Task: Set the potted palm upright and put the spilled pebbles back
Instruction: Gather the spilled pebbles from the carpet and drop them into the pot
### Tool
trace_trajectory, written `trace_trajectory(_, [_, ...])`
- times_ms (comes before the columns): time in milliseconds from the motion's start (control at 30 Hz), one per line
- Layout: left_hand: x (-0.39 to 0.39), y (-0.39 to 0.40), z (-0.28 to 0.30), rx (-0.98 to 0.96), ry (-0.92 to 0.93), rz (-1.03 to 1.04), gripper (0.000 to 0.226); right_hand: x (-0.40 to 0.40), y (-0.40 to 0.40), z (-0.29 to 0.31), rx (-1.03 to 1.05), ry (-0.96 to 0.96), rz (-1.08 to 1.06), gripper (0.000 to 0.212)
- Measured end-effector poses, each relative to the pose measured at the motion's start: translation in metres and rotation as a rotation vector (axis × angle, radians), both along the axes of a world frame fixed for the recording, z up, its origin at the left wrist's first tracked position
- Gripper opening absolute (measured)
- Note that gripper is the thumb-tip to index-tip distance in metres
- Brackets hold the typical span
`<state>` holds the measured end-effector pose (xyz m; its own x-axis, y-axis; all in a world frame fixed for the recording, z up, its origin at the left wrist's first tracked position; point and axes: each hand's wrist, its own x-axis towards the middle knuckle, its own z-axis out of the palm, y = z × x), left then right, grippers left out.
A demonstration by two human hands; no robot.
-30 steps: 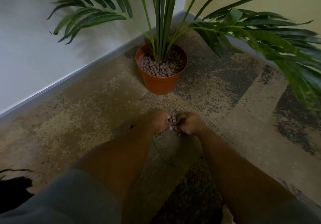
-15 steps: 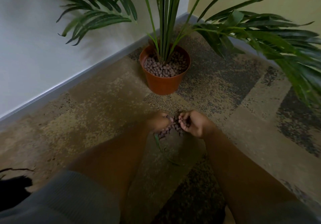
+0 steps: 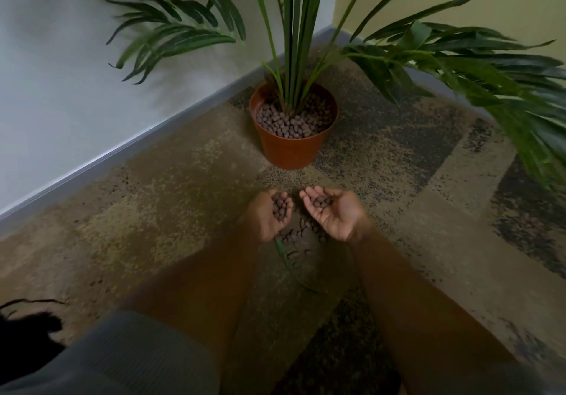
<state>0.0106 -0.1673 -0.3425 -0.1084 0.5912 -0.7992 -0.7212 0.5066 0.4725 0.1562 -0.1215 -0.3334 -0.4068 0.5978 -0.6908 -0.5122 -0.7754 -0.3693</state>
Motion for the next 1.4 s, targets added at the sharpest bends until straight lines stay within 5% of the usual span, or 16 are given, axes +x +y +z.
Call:
trace_trajectory(167, [-0.007, 0.011, 0.019, 0.105, -0.213, 0.269, 0.027, -0.003, 0.009, 0.022, 0.036, 0.112, -0.015, 0.032])
trace_trajectory(367, [-0.018, 0.035, 0.064, 0.224, -0.264, 0.456, 0.031, -0.012, 0.031, 0.061, 0.134, 0.230, -0.099, 0.036])
trace_trajectory(600, [-0.019, 0.062, 0.116, 0.276, -0.134, 0.443, 0.040, -0.044, 0.067, 0.097, 0.145, 0.149, -0.325, 0.043])
trace_trajectory(833, [-0.024, 0.079, 0.133, 0.400, -0.113, 0.369, 0.038, -0.062, 0.095, 0.104, 0.183, 0.139, -0.177, 0.060])
trace_trajectory(1400, [-0.018, 0.061, 0.145, 0.431, -0.028, 0.268, 0.046, -0.049, 0.070, 0.106, 0.190, 0.118, -0.180, 0.053])
